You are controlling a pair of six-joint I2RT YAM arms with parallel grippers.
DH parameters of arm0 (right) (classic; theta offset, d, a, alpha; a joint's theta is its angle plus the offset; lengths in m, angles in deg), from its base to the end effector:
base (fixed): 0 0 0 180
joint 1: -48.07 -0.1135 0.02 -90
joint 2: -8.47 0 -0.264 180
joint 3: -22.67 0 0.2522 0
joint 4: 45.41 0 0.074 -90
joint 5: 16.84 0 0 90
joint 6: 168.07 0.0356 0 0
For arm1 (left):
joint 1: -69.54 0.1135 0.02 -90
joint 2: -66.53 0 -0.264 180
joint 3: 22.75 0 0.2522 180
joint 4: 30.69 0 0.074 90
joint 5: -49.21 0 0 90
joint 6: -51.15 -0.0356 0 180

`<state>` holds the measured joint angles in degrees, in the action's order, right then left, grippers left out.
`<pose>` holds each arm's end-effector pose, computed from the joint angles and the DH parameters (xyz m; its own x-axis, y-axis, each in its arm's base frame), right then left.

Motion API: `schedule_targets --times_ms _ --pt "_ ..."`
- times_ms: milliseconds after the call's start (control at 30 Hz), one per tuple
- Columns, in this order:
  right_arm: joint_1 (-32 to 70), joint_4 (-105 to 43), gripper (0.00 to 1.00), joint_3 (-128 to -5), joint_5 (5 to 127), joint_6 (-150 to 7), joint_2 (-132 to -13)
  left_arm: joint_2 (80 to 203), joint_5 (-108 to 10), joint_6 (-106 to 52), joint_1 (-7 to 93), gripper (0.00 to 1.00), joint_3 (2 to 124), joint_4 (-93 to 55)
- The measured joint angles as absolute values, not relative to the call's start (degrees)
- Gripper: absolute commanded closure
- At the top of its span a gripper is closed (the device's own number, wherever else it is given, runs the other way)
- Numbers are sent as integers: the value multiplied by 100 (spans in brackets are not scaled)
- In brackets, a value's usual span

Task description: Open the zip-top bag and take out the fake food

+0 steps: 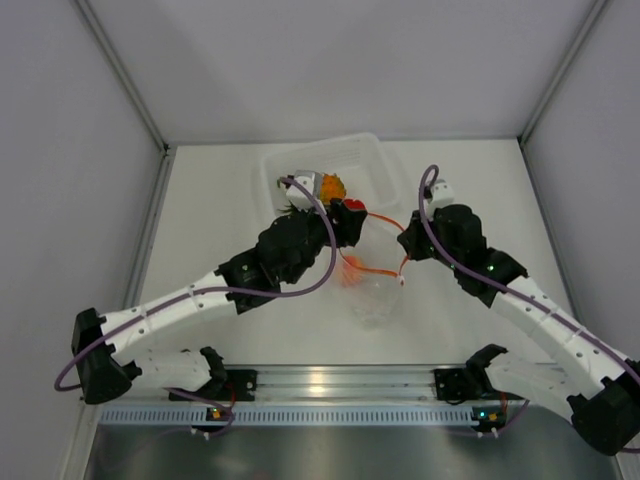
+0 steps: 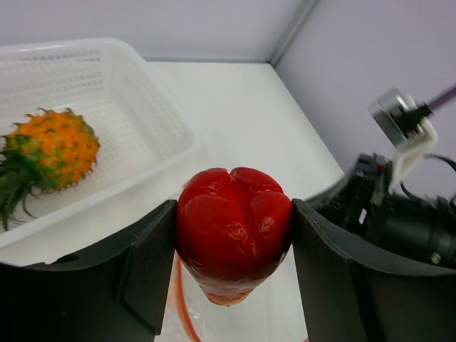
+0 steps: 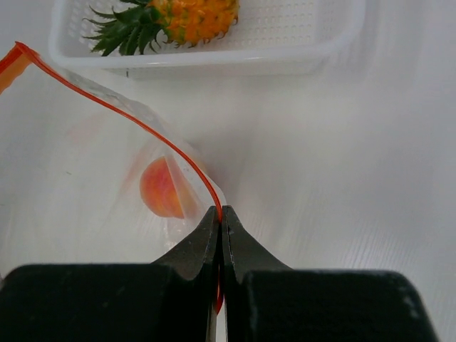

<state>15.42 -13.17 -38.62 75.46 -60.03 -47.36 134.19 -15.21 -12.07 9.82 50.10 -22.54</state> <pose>0.1865 0.1178 0.3066 -0.5183 0.0354 -0.8545 -0.3664 0.8936 0.2593 0.1528 -0.2313 0.3750 -0.2762 -0.3329 -0.9016 0.4896 0.7585 -0.4301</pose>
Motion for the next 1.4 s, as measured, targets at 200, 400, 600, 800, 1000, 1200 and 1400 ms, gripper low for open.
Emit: schedule_targets --times_ms 200,400,600,800,1000,1200,1400 --pt "1542 -1007 100 -3844 7778 -6040 -4380 13950 -725 -931 1430 100 5908 -1670" --pt "1534 -644 100 -3840 7973 -6104 -3877 14549 -1119 -479 2551 100 6346 -1364" --pt "1527 -388 100 -3840 8069 -6158 -3449 15657 -1521 -420 3235 100 7170 -1222" --pt "1523 -270 100 -3840 8067 -6160 -3197 16916 -2052 -241 3756 98 8179 -1176" --pt "1523 -163 100 -3840 8062 -6163 -3086 18402 -3188 30 4304 83 9504 -1161" --pt "1523 -43 100 -3838 8060 -6163 -2948 19329 -4023 109 4514 48 10286 -1010" --pt "1523 -21 100 -3838 8038 -6160 -2905 19906 -5059 57 4547 2 11025 -859"
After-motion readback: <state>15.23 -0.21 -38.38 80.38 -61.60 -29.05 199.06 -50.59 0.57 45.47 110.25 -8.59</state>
